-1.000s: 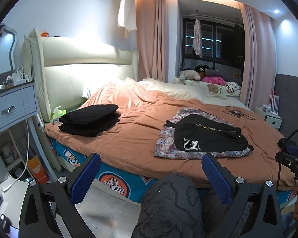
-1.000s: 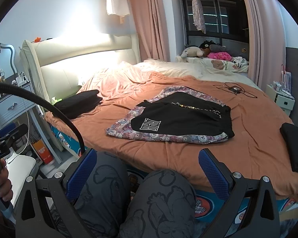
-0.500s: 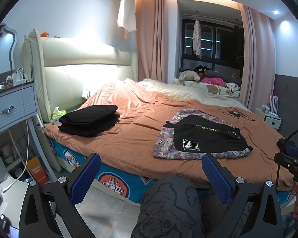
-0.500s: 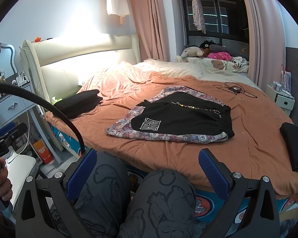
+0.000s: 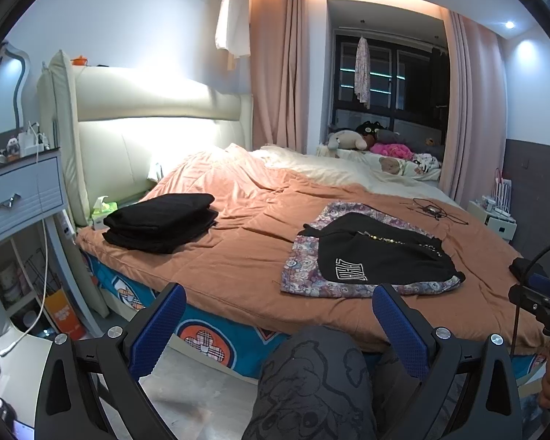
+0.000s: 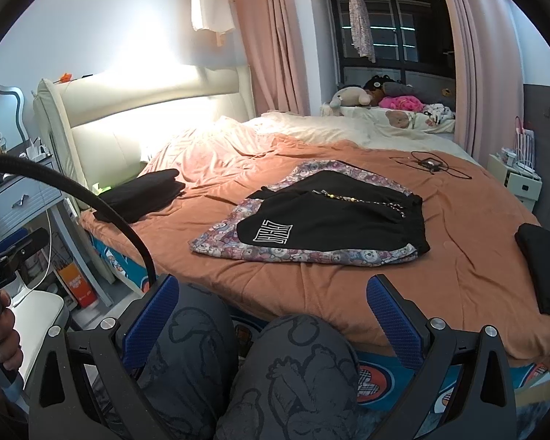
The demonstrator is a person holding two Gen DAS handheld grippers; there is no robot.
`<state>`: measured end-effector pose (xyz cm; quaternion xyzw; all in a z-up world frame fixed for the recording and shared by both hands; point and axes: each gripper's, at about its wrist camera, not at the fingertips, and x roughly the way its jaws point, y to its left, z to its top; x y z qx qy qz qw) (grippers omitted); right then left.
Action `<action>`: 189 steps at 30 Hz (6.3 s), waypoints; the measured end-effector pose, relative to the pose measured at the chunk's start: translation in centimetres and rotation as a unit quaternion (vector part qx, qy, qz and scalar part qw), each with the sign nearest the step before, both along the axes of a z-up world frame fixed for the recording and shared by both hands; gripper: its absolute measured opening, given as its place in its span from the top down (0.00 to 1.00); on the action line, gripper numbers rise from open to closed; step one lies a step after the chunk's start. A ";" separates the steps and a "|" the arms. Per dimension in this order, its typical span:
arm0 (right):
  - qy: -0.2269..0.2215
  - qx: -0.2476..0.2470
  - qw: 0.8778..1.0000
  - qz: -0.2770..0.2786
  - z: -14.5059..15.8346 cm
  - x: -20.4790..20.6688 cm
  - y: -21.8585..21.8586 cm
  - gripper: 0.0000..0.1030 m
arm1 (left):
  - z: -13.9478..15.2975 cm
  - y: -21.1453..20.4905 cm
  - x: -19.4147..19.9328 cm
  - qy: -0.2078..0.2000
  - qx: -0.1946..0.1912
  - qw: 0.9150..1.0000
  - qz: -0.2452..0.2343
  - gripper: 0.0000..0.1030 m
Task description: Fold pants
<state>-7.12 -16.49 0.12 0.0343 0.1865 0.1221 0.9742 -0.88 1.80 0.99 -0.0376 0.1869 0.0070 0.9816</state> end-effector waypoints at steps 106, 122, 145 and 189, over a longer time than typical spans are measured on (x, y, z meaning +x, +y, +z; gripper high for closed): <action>0.201 0.292 0.932 -0.072 -10.9 31.4 -18.0 0.91 | -14.3 1.7 29.7 0.248 -0.229 0.932 -0.135 0.95; 0.143 0.300 0.942 -0.052 -5.6 28.5 -20.0 0.93 | -4.4 -0.1 33.8 0.173 -0.182 0.958 -0.140 0.95; 0.118 0.286 0.950 -0.042 -2.1 37.3 -20.9 0.93 | 4.1 -6.5 50.1 0.122 -0.115 0.974 -0.153 0.96; 0.148 0.205 0.961 -0.109 -4.6 51.8 -21.5 0.17 | -10.0 -17.5 81.2 0.246 0.022 0.955 -0.162 0.40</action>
